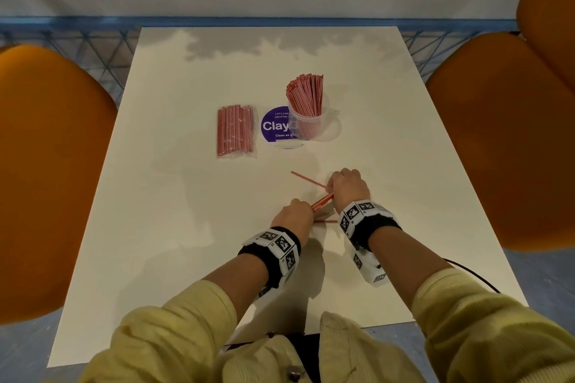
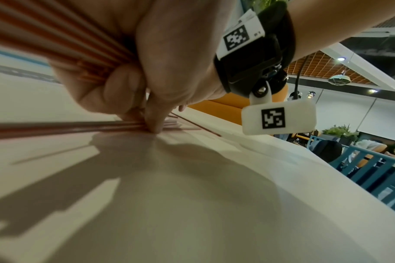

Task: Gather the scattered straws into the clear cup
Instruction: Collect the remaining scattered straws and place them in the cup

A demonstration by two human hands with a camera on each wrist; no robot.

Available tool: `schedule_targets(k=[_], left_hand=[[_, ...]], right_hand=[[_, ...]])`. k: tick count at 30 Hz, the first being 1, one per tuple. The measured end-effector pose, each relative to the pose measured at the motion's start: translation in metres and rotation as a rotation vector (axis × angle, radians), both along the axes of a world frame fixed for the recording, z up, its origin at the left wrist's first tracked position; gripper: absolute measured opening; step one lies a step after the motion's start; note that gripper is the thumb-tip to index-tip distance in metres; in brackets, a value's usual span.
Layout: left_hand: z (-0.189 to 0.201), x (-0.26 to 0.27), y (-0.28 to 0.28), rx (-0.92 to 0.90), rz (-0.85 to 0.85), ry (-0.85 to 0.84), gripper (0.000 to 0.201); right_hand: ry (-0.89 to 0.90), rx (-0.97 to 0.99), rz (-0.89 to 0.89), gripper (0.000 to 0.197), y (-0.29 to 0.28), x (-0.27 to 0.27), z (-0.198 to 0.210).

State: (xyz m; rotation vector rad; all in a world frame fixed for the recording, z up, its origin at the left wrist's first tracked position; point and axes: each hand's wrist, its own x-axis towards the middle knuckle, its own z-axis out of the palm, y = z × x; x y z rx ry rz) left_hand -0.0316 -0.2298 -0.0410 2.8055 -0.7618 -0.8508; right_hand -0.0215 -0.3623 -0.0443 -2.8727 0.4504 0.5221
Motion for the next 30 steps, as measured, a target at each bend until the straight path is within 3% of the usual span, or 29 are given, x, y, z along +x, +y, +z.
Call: schedule_targets(k=[9,12,15,18,20,23,27,30], left_hand=[[0.002,0.0,0.016,-0.03,-0.004,-0.065,0.025],[0.004,0.008,0.025,-0.059,0.003,-0.082,0.023],[0.004,0.021,0.033,-0.153,0.117,-0.04,0.024],[0.003,0.033,0.035,-0.381,0.423,0.071,0.028],[0.004,0.038,0.031,-0.544,0.626,0.155,0.032],[0.009,0.041,0.021,-0.721,0.817,0.238,0.049],[0.011,0.04,0.018,-0.661,0.72,0.169,0.048],[0.01,0.038,0.021,-0.549,0.61,0.13,0.047]], right_hand=[[-0.023,-0.167,0.083,0.03,0.003,-0.005,-0.014],[-0.07,-0.151,0.027,0.027,0.002,-0.007,-0.018],[-0.184,0.018,-0.208,0.03,0.002,-0.004,-0.015],[-0.242,0.386,-0.376,0.032,0.009,-0.006,-0.002],[-0.212,0.573,-0.335,0.03,0.023,-0.01,0.008],[-0.139,0.688,-0.199,0.022,0.046,-0.013,0.017],[-0.089,0.766,-0.141,0.008,0.052,-0.015,0.015],[-0.142,0.687,-0.213,0.018,0.038,-0.018,0.01]])
